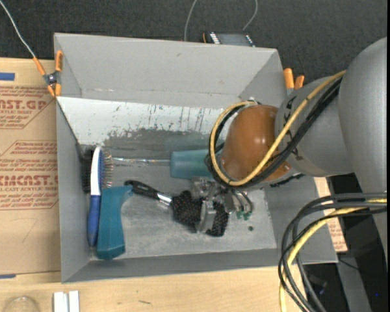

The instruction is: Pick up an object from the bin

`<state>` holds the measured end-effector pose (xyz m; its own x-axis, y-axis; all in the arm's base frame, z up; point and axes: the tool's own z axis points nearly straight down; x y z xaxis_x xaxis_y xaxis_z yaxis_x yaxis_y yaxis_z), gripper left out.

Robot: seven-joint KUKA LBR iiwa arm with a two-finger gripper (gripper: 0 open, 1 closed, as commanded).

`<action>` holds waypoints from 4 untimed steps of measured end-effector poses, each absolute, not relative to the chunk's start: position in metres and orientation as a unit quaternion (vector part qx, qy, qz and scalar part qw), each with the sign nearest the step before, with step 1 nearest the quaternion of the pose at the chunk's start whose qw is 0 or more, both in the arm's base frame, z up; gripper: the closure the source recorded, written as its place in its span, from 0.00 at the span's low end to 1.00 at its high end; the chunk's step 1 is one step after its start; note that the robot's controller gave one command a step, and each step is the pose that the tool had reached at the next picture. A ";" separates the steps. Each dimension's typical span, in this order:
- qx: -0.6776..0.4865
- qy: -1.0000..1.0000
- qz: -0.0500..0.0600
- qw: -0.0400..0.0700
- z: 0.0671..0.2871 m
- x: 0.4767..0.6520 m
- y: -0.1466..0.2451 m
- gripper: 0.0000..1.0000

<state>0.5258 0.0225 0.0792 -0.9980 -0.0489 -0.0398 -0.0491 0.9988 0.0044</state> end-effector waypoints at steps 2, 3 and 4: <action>-0.025 0.999 0.003 0.020 0.079 0.526 0.022 1.00; -0.025 0.999 0.003 0.020 0.079 0.526 0.022 1.00; -0.025 0.999 0.003 0.020 0.079 0.526 0.022 1.00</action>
Offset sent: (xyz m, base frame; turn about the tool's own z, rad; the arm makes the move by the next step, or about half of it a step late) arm 0.0000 0.0000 0.0000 0.0000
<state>0.5257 0.0225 0.0791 -0.9980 -0.0491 -0.0398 -0.0493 0.9988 0.0043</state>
